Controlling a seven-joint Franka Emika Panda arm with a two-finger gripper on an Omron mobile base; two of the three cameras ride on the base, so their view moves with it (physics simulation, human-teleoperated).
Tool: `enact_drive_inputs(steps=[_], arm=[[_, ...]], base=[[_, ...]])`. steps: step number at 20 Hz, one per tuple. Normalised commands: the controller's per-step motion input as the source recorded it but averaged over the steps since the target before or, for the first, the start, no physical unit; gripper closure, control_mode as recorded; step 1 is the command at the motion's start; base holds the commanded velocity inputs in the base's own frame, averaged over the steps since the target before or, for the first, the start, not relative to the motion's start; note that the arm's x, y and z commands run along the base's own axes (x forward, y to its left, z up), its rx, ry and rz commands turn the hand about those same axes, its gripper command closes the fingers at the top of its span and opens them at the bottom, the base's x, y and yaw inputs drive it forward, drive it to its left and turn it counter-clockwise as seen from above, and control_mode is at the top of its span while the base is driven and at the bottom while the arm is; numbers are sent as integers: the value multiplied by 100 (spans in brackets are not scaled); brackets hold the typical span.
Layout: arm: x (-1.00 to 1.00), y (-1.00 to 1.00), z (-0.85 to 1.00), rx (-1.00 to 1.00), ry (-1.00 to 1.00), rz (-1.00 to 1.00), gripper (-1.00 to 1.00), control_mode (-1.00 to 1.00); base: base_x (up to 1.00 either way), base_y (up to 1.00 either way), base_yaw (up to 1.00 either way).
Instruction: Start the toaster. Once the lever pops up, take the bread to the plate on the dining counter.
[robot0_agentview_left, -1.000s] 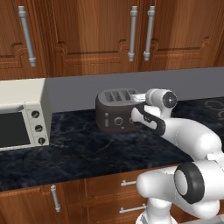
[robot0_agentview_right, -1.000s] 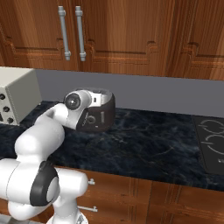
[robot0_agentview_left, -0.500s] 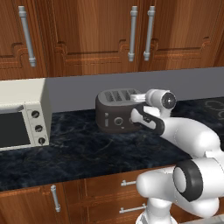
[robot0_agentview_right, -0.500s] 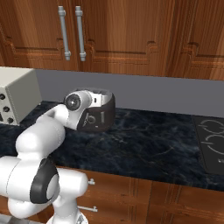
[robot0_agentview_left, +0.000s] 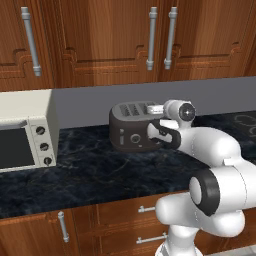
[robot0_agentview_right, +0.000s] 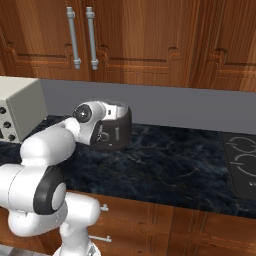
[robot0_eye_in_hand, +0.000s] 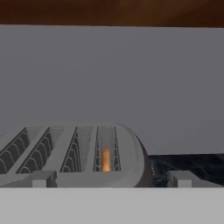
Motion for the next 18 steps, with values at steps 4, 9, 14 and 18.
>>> enact_drive_inputs(steps=[4, 9, 14, 18], arm=[[27, 5, 0, 0, 0, -2, -100, -100], [17, 0, -7, 0, 0, 0, -100, -100], [3, 0, -15, 0, 0, 0, -100, -100], [1, 0, -14, 0, 0, 0, -100, -100]], base=[[0, 0, 0], [0, 0, 0], [0, 0, 0], [0, 0, 0]])
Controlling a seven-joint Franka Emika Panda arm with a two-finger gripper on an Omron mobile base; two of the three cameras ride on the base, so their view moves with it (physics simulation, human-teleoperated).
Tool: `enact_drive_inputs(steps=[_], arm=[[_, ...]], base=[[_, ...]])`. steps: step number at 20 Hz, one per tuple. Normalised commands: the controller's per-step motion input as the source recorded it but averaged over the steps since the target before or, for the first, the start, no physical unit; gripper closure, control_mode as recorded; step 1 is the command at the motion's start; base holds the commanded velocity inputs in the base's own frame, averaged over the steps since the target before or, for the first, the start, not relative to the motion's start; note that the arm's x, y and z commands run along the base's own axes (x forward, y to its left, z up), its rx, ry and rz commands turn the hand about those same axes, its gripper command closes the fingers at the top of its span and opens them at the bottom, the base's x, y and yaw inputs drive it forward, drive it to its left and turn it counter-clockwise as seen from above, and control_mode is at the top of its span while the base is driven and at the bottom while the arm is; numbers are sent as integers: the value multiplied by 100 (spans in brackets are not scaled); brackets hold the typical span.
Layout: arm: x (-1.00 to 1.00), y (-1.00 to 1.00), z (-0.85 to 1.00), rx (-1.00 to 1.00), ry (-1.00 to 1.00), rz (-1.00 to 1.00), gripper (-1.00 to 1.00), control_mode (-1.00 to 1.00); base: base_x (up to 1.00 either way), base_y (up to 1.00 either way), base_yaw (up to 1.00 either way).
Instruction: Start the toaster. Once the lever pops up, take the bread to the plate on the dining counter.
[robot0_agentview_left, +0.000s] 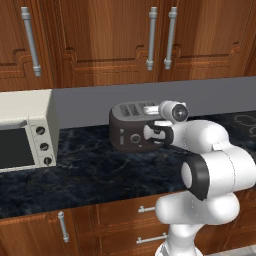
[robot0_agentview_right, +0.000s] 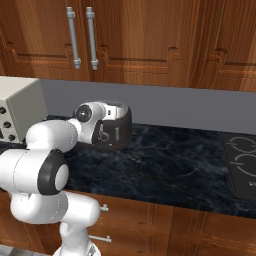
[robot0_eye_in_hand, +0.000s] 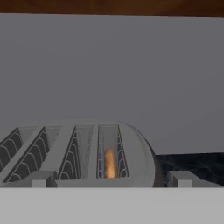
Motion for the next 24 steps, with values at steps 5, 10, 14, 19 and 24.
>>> enact_drive_inputs(steps=[5, 10, 14, 19, 24], arm=[[11, 0, -6, 0, 0, 0, -100, -100], [20, 0, 0, 0, 0, 0, -100, -100], [12, 0, 0, 0, 0, 0, -100, -100], [7, 0, 0, 0, 0, 0, -100, -100], [9, 0, 0, 0, 0, 2, -100, -100]], base=[[0, 0, 0], [0, 0, 0], [0, 0, 0], [0, 0, 0], [0, 0, 0]])
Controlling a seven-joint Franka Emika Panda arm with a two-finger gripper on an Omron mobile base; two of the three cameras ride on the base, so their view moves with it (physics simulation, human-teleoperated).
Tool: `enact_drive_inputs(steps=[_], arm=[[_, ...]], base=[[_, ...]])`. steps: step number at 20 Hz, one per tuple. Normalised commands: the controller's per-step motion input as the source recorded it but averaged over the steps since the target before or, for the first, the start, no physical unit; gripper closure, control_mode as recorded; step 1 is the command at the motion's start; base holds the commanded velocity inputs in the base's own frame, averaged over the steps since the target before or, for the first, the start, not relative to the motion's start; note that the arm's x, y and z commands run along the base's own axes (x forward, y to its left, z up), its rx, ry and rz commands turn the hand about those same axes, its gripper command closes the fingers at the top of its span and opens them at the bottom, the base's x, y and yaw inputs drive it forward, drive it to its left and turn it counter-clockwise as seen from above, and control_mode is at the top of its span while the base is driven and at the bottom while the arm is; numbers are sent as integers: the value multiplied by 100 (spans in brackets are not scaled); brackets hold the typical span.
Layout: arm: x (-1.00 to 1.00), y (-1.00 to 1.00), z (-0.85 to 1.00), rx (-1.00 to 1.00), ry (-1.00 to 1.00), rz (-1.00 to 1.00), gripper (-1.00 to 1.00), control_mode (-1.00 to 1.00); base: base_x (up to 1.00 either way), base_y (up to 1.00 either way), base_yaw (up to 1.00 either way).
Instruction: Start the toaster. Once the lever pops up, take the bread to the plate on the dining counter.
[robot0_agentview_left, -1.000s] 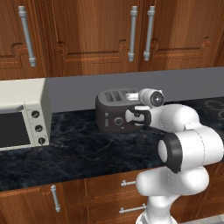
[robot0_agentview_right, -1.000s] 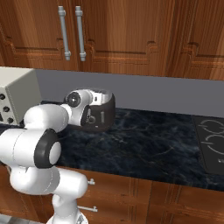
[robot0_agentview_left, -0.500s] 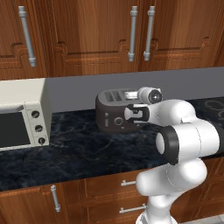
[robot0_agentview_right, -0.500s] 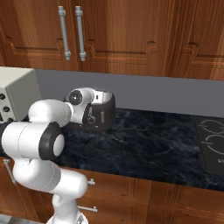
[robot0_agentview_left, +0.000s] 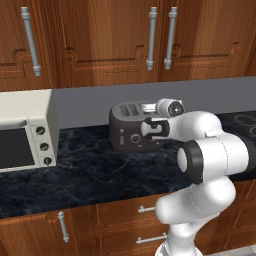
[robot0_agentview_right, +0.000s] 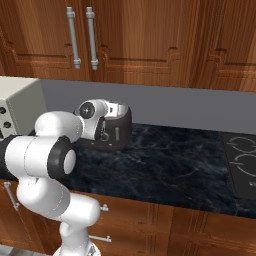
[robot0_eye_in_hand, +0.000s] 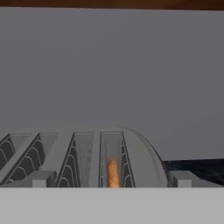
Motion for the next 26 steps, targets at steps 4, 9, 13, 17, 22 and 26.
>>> enact_drive_inputs(steps=[4, 9, 13, 17, 22, 26], arm=[[4, -1, 0, 0, 0, 2, -100, -100], [1, -5, -3, 0, 0, 2, -100, -100], [0, -9, -1, 0, 0, 1, -100, -100], [0, -6, 0, 0, 0, 1, -100, -100], [0, -1, 0, 0, 0, 0, -100, -100], [0, 0, 0, 0, 1, 0, -100, -100]], base=[[0, 0, 0], [0, 0, 0], [0, 0, 0], [0, 0, 0], [0, 0, 0], [0, 0, 0]])
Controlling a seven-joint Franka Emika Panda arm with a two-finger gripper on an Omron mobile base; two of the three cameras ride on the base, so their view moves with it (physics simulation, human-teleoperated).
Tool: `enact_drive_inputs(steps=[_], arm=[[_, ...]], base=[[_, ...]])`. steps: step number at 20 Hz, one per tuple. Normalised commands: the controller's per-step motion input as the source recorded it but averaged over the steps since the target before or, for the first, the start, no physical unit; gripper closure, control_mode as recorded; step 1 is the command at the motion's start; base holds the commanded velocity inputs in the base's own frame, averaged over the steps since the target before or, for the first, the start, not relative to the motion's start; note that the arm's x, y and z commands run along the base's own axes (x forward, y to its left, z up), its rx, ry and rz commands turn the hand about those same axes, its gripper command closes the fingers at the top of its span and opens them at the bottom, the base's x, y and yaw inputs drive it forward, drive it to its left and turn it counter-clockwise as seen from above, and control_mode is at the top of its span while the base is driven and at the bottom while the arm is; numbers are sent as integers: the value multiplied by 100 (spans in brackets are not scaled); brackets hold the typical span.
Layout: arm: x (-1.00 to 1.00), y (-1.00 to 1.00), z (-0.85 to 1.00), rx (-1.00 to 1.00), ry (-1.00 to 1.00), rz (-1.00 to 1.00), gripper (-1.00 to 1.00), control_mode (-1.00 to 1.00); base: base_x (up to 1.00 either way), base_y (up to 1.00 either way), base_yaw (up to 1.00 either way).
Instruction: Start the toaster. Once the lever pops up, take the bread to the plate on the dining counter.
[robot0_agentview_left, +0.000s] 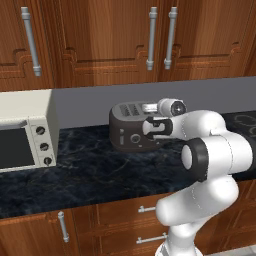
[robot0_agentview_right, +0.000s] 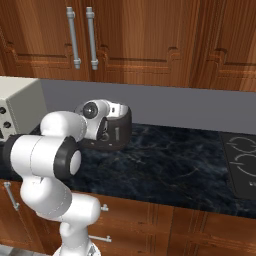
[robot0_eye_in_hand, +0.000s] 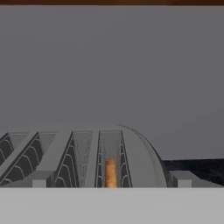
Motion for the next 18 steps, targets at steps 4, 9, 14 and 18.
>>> enact_drive_inputs(steps=[4, 9, 14, 18], arm=[[0, 0, -1, 0, 4, 0, -100, -100], [0, 0, -2, 0, 5, 0, -100, -100], [0, 0, -9, 0, 4, 0, -100, -100], [0, 0, -11, 0, 2, 0, -100, -100]], base=[[0, 0, 0], [0, 0, 0], [0, 0, 0], [0, 0, 0]])
